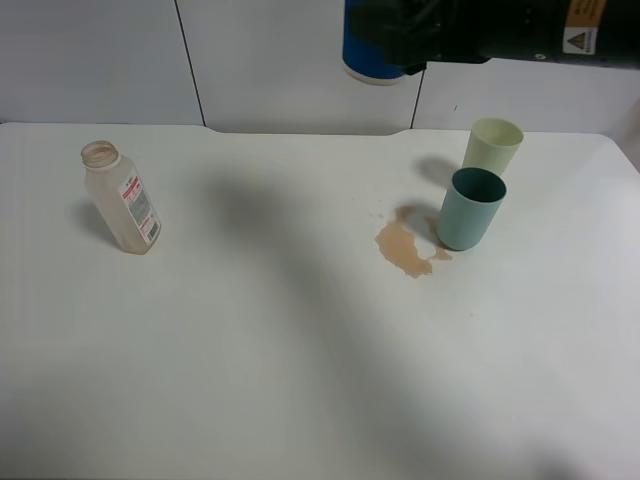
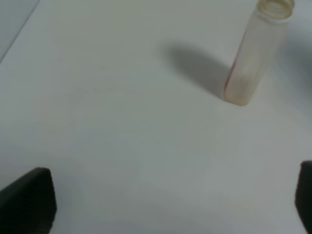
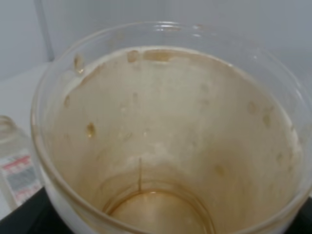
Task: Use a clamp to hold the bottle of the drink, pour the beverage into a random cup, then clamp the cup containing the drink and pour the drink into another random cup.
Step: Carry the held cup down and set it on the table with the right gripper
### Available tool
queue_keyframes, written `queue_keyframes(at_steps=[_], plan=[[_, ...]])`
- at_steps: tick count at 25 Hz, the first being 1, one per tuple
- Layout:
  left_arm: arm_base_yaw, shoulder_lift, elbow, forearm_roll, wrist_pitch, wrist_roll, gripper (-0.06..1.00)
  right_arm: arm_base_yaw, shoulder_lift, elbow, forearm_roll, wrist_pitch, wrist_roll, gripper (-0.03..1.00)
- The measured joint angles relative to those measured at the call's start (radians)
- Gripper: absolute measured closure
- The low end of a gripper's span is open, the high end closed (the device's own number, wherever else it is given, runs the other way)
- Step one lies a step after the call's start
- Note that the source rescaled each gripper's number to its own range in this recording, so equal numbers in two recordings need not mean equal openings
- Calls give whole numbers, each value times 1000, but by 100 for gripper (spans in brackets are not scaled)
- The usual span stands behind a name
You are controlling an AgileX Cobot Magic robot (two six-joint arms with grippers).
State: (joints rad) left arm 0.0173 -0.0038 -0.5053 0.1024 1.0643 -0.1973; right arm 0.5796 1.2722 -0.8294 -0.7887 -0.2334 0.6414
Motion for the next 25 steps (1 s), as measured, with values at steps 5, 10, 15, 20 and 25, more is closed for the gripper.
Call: queue_keyframes(at_steps=[5,10,15,20,25], plan=[[0,0,0,0,0,0,-6,91,128,0,464,-47,-496,97],[0,0,0,0,0,0,-6,140,289,0,641,-172,-652,97],[0,0,0,0,0,0,-6,142,436,0,627,-297,-595,97],[0,0,0,0,0,0,-6,142,556,-1,577,-396,-565,97],[0,0,0,0,0,0,-6,142,652,-2,569,-482,-564,97]])
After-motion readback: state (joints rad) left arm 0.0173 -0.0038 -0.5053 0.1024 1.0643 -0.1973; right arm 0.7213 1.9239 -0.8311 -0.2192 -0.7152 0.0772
